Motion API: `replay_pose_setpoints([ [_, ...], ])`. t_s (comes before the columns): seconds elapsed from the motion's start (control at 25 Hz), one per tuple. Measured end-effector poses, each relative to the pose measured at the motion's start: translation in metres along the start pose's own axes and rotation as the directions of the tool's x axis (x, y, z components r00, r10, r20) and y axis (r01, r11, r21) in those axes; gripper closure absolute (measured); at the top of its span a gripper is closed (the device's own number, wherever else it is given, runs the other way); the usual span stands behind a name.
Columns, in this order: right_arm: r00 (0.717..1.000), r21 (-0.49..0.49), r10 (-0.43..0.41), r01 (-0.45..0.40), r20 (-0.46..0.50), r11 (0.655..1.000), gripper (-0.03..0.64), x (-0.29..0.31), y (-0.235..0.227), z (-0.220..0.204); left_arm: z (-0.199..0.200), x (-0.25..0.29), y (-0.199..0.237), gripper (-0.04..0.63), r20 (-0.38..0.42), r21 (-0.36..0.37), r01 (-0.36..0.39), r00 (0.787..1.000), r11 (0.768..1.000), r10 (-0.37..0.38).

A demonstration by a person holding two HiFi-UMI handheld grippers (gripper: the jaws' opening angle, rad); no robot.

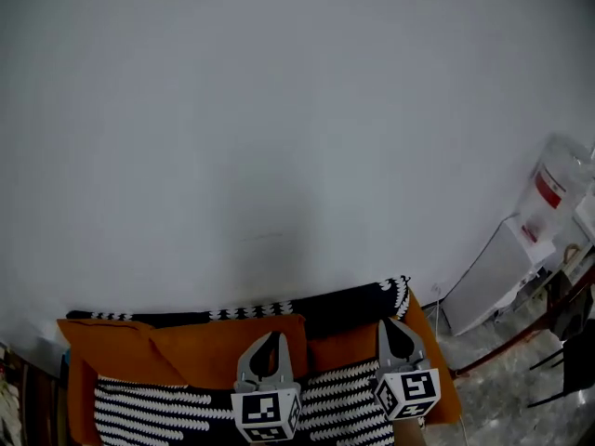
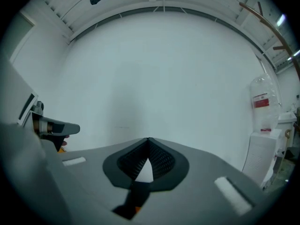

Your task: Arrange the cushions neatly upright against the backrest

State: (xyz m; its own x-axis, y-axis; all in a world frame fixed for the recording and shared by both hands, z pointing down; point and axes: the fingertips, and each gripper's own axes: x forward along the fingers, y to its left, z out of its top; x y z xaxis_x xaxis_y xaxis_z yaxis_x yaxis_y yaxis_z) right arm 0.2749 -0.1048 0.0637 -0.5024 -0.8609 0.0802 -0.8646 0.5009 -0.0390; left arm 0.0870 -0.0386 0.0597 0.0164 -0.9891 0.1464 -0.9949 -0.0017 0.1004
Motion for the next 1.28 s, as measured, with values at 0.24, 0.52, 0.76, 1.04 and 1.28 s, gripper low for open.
replay_pose_setpoints([
  [0.24,0.999,-0.014,-0.008,0.008,0.046,1.000,0.609,-0.020,0.027,0.032,0.038,-0.028,0.005,0.581,0.057,0.042,0.011,0.998,0.999,-0.014],
  [0.52,0.997,-0.006,-0.018,0.018,0.071,1.000,0.607,-0.047,0.044,0.046,0.050,-0.056,0.012,0.581,0.082,0.041,0.001,0.997,0.999,-0.004],
  [0.76,0.996,-0.003,-0.031,0.032,0.082,0.999,0.609,-0.065,0.053,0.049,0.052,-0.074,0.015,0.581,0.088,0.044,-0.002,0.996,0.999,-0.002],
  [1.04,0.996,0.003,-0.028,0.028,0.087,1.000,0.608,-0.078,0.064,0.048,0.052,-0.089,0.019,0.581,0.088,0.051,-0.001,0.996,0.999,-0.003],
  [1.28,0.996,0.003,-0.022,0.021,0.089,1.000,0.609,-0.083,0.070,0.049,0.051,-0.096,0.019,0.581,0.084,0.072,-0.002,0.996,0.997,-0.004],
])
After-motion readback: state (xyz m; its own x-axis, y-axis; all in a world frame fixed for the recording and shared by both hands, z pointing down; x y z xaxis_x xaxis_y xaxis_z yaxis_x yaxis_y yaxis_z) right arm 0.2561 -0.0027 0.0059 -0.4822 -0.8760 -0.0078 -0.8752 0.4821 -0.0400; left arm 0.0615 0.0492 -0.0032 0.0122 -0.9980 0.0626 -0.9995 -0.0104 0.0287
